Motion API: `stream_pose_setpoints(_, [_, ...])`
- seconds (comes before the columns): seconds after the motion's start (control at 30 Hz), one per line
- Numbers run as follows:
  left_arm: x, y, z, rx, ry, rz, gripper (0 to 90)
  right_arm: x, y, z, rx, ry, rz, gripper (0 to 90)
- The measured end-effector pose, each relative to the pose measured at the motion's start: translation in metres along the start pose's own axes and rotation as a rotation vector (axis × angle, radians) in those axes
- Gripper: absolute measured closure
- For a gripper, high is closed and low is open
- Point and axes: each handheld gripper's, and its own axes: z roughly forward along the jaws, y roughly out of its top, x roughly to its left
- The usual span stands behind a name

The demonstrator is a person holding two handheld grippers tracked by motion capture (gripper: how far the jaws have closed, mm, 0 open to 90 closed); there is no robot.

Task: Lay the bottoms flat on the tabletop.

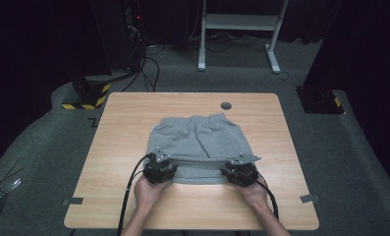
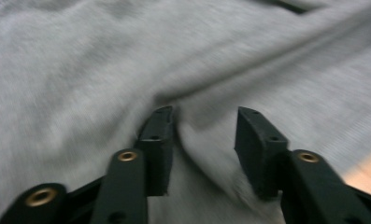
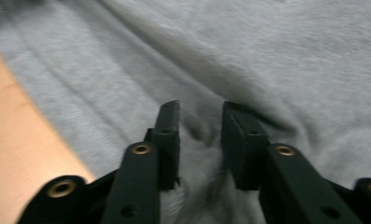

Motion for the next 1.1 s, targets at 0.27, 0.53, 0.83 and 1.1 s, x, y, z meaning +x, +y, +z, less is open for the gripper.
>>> stream_pose_setpoints(0.27, [-0.001,-0.021,-0.017,0.049,-0.051,0.019,83.8,0.012,-0.009,-0.009,0.044,0.044,-0.084,86.5])
stream_pose_setpoints(0.53, [-0.014,-0.034,-0.054,0.019,-0.096,0.043,85.1,0.023,-0.017,-0.038,-0.021,0.082,-0.101,86.5])
stream_pose_setpoints(0.83, [-0.026,-0.058,-0.062,0.127,-0.129,0.075,78.4,0.039,-0.036,-0.045,0.018,0.113,-0.14,79.5])
stream_pose_setpoints(1.1, [-0.011,-0.046,-0.053,0.035,-0.006,-0.03,50.5,0.0,-0.028,-0.051,-0.026,-0.078,0.025,64.8])
